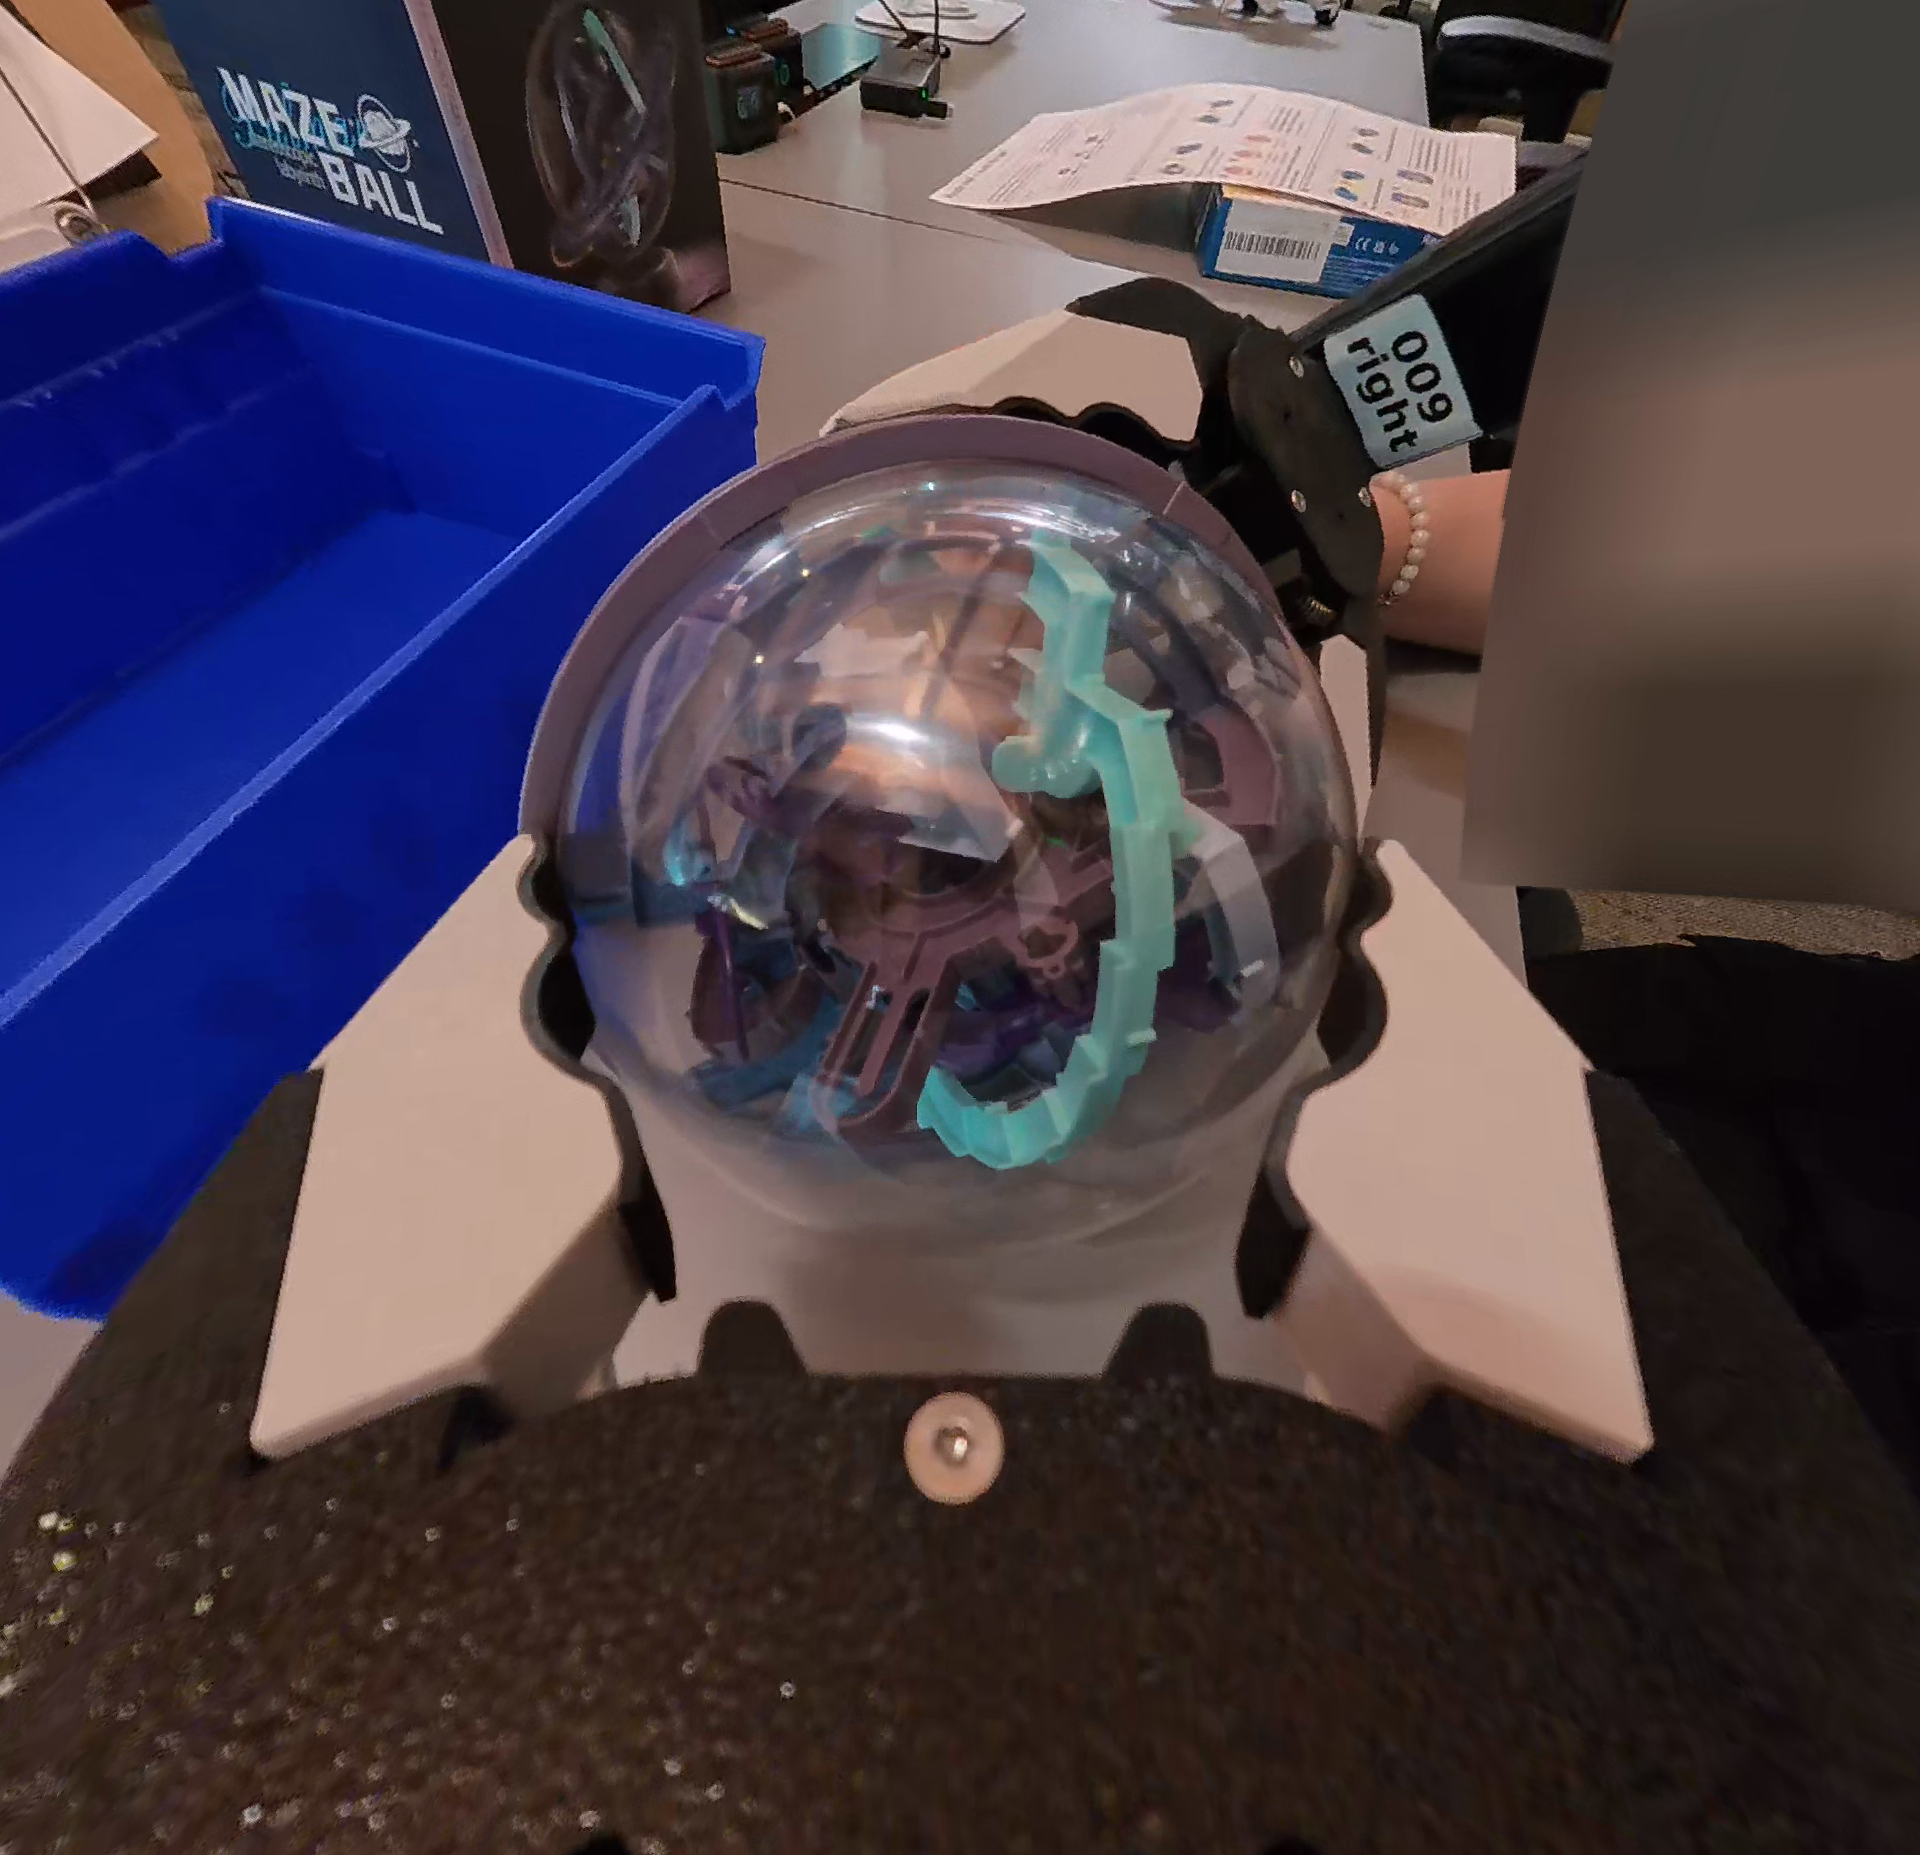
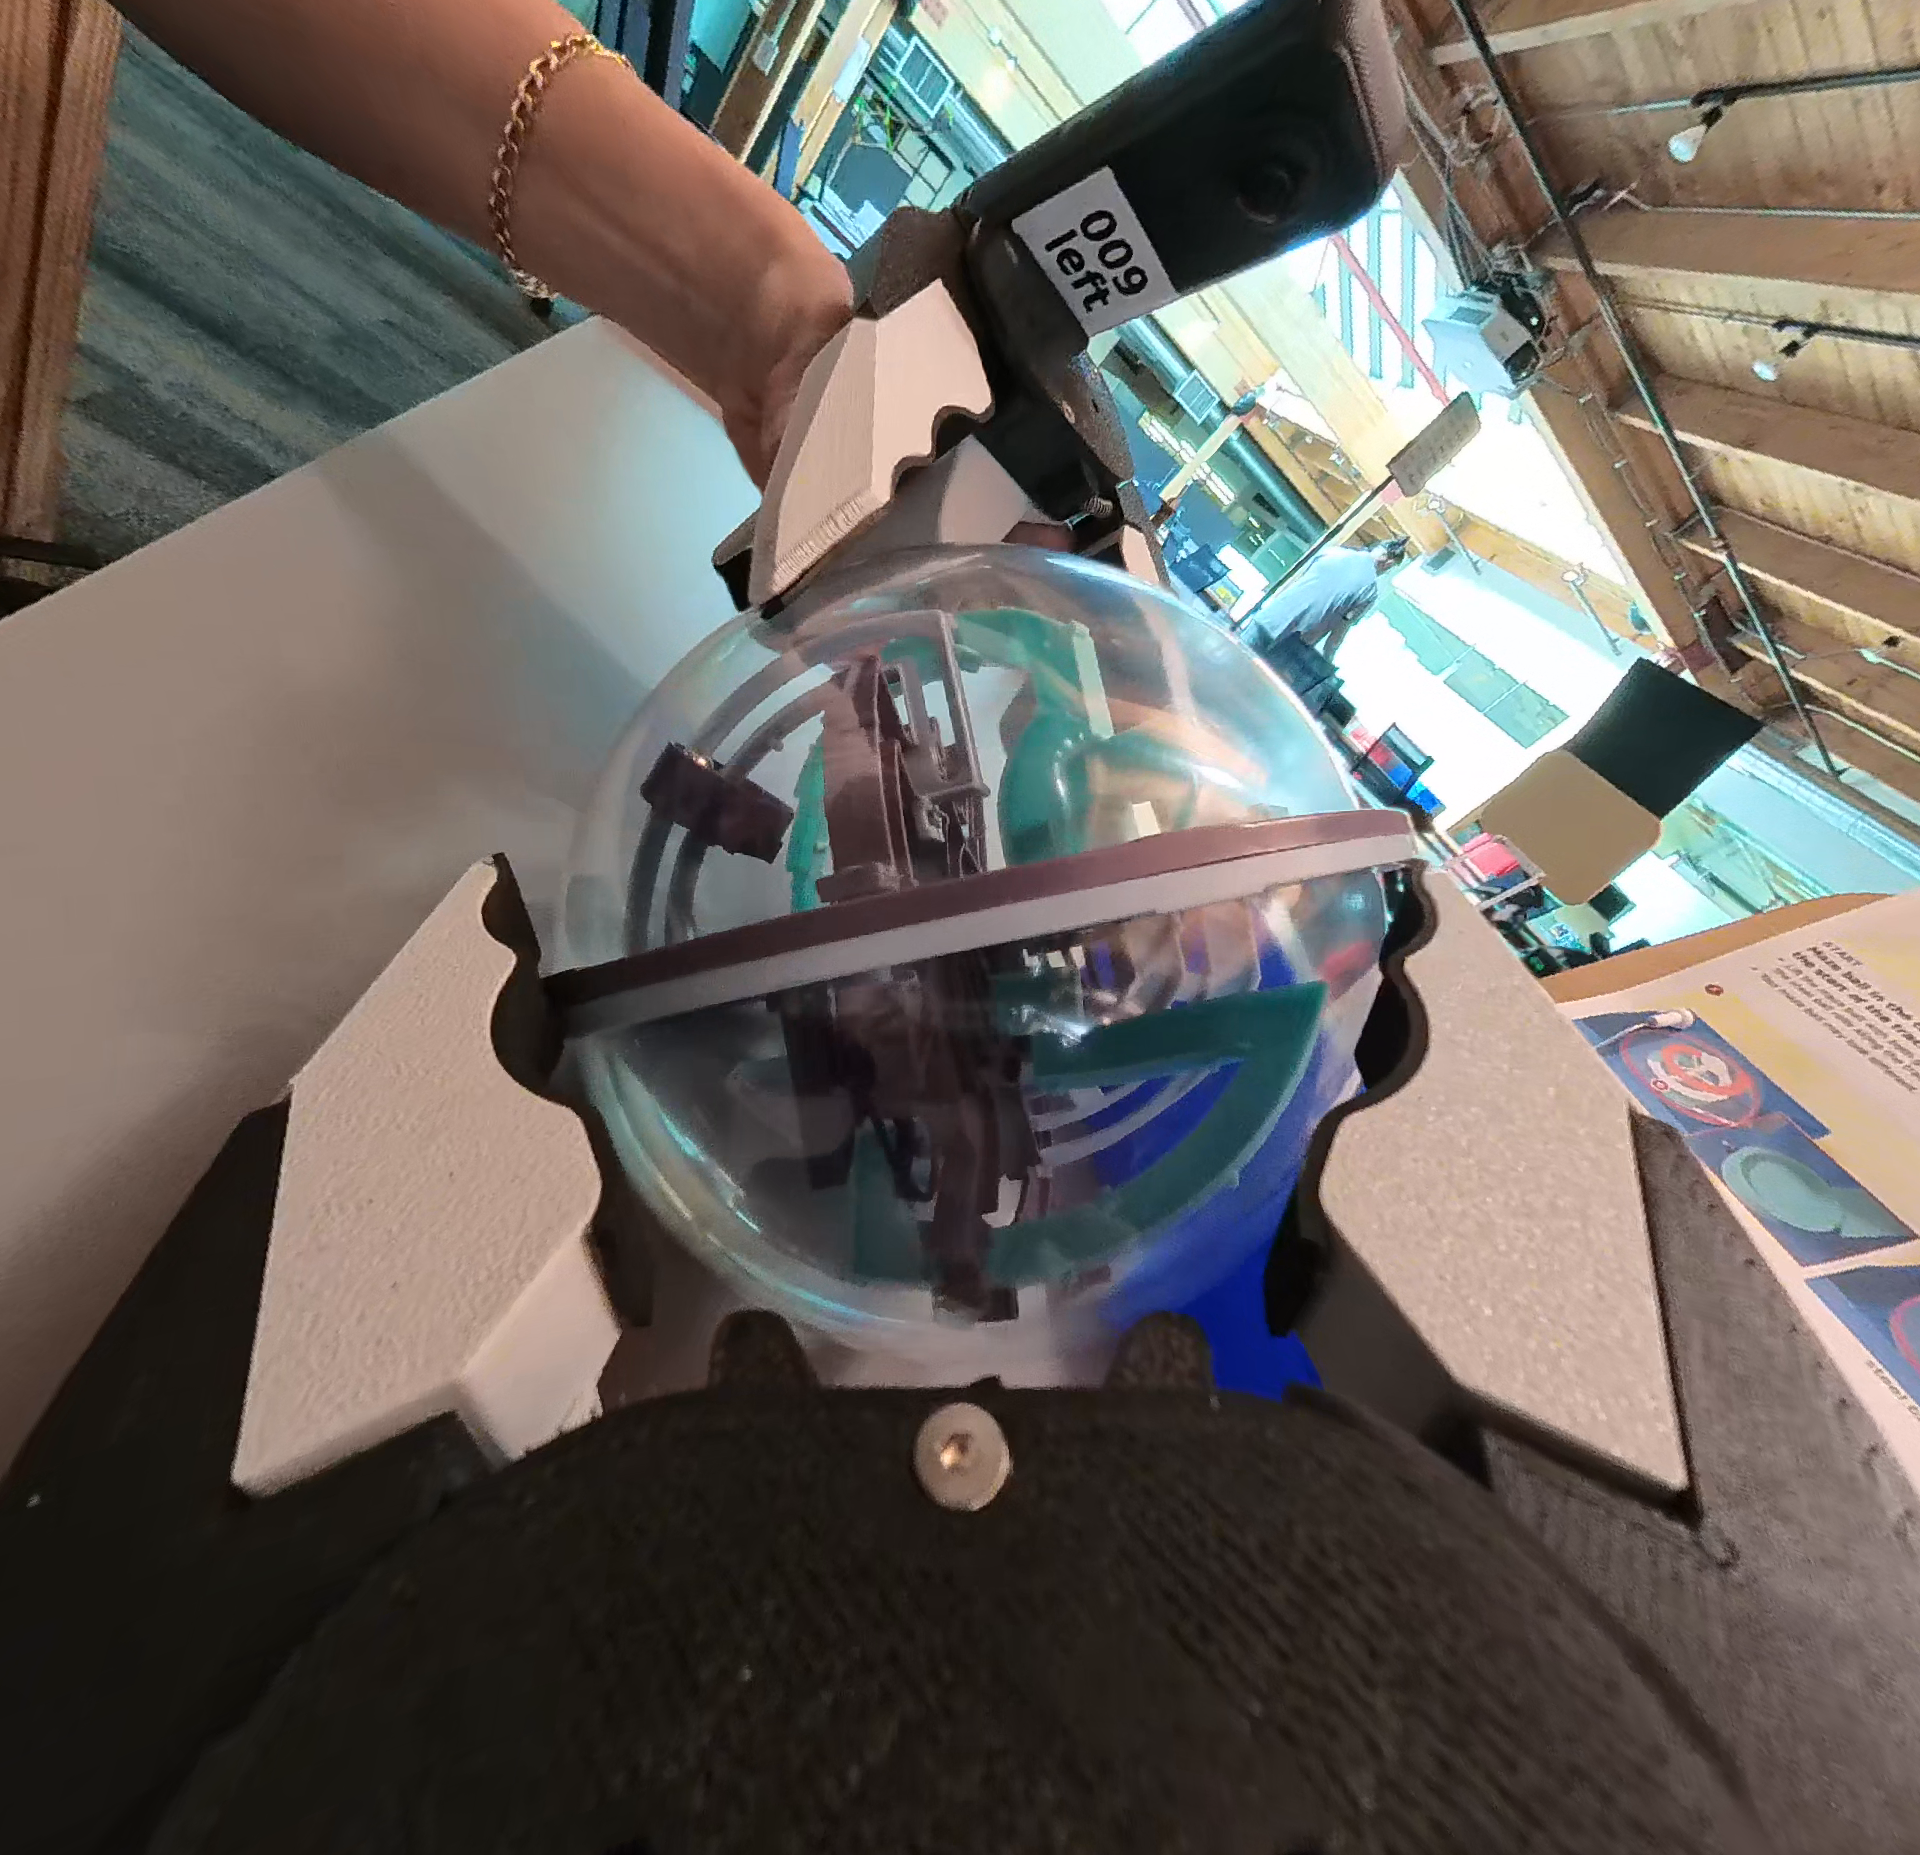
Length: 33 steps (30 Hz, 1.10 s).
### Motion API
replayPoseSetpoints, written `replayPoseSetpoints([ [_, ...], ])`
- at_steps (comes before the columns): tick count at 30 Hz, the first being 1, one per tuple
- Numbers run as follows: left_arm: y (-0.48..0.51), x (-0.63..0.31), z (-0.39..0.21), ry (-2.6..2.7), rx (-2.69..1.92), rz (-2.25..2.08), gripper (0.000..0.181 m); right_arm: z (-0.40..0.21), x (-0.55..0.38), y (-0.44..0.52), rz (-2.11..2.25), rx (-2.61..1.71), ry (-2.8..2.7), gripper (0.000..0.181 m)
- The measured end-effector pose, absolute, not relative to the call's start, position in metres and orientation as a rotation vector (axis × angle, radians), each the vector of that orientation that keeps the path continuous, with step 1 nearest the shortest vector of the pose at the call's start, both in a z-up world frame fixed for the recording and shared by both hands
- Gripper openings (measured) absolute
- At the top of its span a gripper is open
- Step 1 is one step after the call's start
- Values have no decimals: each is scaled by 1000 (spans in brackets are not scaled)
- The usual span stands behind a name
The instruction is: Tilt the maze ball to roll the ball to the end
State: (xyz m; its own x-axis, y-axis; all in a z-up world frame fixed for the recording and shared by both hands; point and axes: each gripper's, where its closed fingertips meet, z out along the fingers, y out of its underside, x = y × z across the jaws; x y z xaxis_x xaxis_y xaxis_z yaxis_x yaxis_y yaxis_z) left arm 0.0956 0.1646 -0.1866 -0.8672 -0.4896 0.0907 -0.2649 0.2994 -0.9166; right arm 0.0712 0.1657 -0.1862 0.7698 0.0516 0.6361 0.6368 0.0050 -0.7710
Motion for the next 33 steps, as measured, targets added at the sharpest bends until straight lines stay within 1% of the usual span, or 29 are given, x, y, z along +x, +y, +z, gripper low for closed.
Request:
replayPoseSetpoints([
  [7,164,102,-191,2424,-642,-1475,145,-186,77,166,-492,-1545,-568,153],
  [10,164,105,-189,2469,-625,-1461,144,-185,79,165,-491,-1547,-561,152],
  [14,164,105,-187,2506,-659,-1497,139,-184,80,164,-471,-1551,-547,152],
  [17,164,104,-187,2488,-697,-1518,138,-185,79,164,-480,-1546,-551,153],
  [19,163,103,-187,2458,-771,-1565,138,-187,78,165,-496,-1550,-560,157],
  [22,165,104,-187,2388,-903,-1641,138,-184,76,165,-524,-1520,-568,157],
  [28,168,105,-186,2256,-1012,-1690,138,-185,77,170,-580,-1501,-562,158],
  [31,171,102,-186,2278,-995,-1673,137,-185,77,170,-587,-1510,-574,157],
  [33,173,102,-186,2301,-958,-1643,137,-183,76,168,-572,-1507,-570,151],
])
